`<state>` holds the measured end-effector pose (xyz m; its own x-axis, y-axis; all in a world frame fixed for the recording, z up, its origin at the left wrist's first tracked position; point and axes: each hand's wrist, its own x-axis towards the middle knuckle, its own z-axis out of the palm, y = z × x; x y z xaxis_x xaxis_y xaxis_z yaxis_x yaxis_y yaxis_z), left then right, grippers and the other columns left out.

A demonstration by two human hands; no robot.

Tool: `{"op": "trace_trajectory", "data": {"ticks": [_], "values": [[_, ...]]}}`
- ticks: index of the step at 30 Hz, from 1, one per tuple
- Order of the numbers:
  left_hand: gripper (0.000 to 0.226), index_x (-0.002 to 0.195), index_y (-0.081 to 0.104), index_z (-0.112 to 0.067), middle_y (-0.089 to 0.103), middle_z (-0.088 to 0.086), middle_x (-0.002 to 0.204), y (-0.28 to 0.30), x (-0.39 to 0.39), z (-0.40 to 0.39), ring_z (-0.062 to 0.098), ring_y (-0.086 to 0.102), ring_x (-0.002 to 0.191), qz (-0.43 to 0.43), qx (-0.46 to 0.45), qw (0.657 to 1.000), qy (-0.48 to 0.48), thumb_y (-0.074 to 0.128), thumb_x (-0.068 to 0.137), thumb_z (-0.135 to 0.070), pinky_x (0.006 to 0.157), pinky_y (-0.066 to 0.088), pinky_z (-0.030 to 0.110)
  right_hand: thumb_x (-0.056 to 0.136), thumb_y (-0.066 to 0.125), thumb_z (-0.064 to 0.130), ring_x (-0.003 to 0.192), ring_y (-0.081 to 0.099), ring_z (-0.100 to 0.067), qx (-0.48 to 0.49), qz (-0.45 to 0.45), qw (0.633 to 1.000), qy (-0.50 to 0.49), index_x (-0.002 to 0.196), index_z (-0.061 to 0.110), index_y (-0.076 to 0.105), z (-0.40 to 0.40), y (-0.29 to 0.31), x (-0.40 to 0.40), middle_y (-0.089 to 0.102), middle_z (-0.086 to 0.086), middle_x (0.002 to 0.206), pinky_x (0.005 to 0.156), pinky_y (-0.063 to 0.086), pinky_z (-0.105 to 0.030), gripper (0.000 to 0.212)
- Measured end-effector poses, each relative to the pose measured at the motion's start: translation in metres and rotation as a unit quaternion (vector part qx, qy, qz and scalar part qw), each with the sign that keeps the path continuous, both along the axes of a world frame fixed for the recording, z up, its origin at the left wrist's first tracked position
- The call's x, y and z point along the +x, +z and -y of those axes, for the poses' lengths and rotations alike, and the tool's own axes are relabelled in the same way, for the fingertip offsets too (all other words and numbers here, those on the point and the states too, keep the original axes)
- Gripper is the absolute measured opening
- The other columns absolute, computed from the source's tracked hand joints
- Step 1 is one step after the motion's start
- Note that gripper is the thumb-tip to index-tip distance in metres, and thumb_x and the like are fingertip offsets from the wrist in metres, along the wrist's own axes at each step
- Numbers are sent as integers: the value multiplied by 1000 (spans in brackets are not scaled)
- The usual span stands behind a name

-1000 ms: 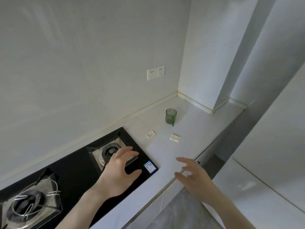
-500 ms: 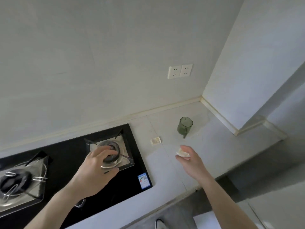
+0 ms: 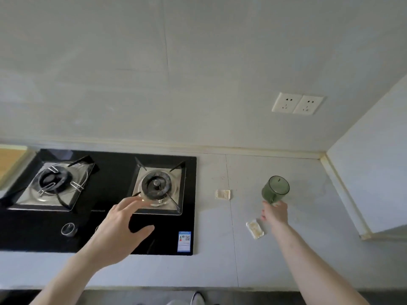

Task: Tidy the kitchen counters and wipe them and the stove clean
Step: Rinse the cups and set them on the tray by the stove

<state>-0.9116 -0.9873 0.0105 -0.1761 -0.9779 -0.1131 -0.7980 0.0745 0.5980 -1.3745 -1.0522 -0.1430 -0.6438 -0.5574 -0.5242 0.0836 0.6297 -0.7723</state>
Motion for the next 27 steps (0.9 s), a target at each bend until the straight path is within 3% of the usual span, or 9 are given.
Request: {"op": "trace_trajectory", "data": {"ticks": [2, 4, 6, 9, 11, 13, 16, 22, 27], "values": [[49, 123, 44, -61, 41, -29, 141, 0, 7, -11, 9, 44, 130, 3, 8, 999, 42, 74, 86, -48, 107, 42, 33, 86, 70, 19, 66, 61, -25, 10, 13, 1000, -27, 131, 7, 51, 6, -1, -3, 65, -19, 107, 49, 54, -29, 50], [49, 125, 46, -56, 43, -26, 141, -1, 12, -24, 12, 47, 128, 15, 14, 996, 86, 75, 86, -48, 102, 44, 33, 92, 63, 15, 60, 54, -22, 22, 33, 999, -20, 113, 3, 57, 8, 4, -4, 61, -14, 83, 49, 50, -26, 25], [49, 125, 47, -54, 44, -25, 141, -5, 15, -39, 12, 48, 126, 23, 18, 992, 121, 75, 86, -48, 99, 44, 32, 96, 60, 14, 61, 52, -20, 19, 54, 998, -7, 105, 3, 55, 16, 5, -9, 53, -10, 75, 51, 50, -28, 15], [50, 129, 48, -52, 44, -26, 141, -11, 18, -57, 11, 46, 132, 10, 40, 989, 139, 74, 87, -47, 105, 42, 32, 100, 60, 20, 72, 62, -18, 13, 105, 994, -24, 113, 4, 53, 26, 1, -15, 61, -12, 92, 52, 59, -28, 22], [51, 133, 49, -50, 42, -27, 143, -13, 18, -65, 9, 43, 135, 4, 54, 987, 152, 73, 88, -47, 108, 41, 31, 102, 57, 20, 76, 66, -17, 8, 129, 991, -39, 116, 3, 53, 30, -1, -15, 63, -15, 108, 50, 60, -27, 23], [52, 135, 49, -48, 40, -29, 142, -14, 15, -71, 8, 43, 134, 4, 64, 985, 162, 73, 89, -49, 110, 41, 32, 103, 53, 19, 77, 65, -17, 1, 134, 990, -39, 123, 0, 56, 34, -1, -10, 64, -16, 121, 58, 59, -30, 28], [53, 138, 50, -45, 39, -30, 140, -15, 13, -74, 10, 44, 133, 0, 74, 983, 168, 72, 89, -48, 111, 40, 32, 104, 48, 19, 76, 64, -18, -29, 121, 992, -19, 125, 1, 58, 30, 12, 9, 65, -13, 128, 65, 53, -31, 29], [47, 132, 51, -45, 45, -27, 132, -5, 11, -64, 7, 47, 128, -15, 48, 985, 163, 73, 90, -42, 100, 41, 24, 102, 52, 19, 73, 67, -24, -96, 118, 981, 124, 92, 10, 62, 1, 57, 92, 70, -15, 110, 66, 52, -34, 16], [47, 137, 55, -37, 48, -24, 137, 12, 34, -74, 1, 48, 124, -20, 21, 982, 187, 70, 93, -42, 97, 39, 17, 105, 51, 31, 78, 73, -26, -115, 116, 943, 291, 101, 2, 68, -34, 84, 182, 73, -5, 96, 69, 56, -37, 34]]}}
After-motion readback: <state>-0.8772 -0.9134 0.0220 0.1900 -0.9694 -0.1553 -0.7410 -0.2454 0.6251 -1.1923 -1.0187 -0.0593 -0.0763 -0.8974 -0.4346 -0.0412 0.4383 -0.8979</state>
